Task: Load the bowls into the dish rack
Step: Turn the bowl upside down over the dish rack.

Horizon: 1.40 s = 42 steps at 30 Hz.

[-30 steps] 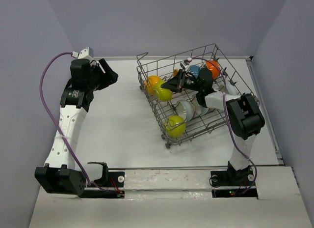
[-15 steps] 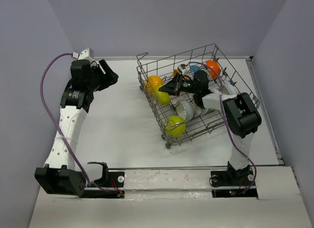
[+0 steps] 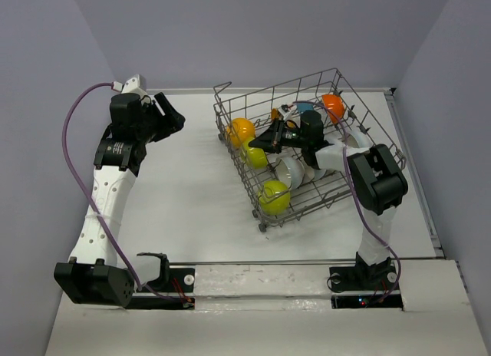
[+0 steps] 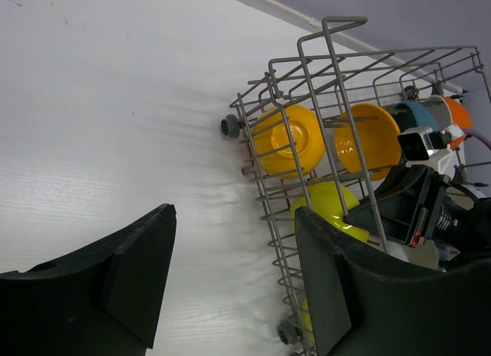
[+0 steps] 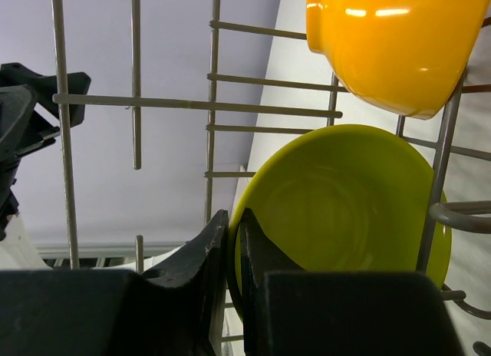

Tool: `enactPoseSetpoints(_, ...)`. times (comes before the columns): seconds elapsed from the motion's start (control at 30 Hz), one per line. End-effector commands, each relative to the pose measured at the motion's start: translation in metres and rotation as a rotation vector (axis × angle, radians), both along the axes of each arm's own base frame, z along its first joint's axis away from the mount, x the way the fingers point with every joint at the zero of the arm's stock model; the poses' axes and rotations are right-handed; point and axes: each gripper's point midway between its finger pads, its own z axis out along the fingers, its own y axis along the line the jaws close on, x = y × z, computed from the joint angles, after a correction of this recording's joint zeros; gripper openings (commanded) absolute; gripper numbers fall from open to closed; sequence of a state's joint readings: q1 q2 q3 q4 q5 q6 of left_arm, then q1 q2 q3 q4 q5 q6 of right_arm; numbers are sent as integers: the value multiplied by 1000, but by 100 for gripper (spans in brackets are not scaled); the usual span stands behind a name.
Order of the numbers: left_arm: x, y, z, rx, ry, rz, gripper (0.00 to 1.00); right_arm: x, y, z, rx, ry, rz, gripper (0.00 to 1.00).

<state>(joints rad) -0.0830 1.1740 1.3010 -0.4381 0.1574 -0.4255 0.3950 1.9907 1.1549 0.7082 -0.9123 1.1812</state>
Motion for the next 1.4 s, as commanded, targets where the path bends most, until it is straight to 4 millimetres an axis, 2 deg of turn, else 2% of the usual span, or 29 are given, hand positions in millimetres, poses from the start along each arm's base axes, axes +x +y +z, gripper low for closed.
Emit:
enactPoseSetpoints(0.0,-3,-1,16,-8,-63,-11,72,7,6,15,-19,-66,-7,1)
enactPoseSetpoints(0.2,-3,-1,16,-9,-61,-14,72,16,3,11,-83,-82,-48,1)
enactPoseSetpoints(0.37,-3,-1,16,-11,-62,-15,72,21,-1,7,-148,-93,-86,7)
enactPoseSetpoints(0.67,-5,-1,17,-10,-62,-16,72,37,-12,-1,-255,-103,-189,9)
enactPoseSetpoints(1.37,-6,-1,19,-11,-65,-17,72,48,-36,-11,-393,-103,-302,16)
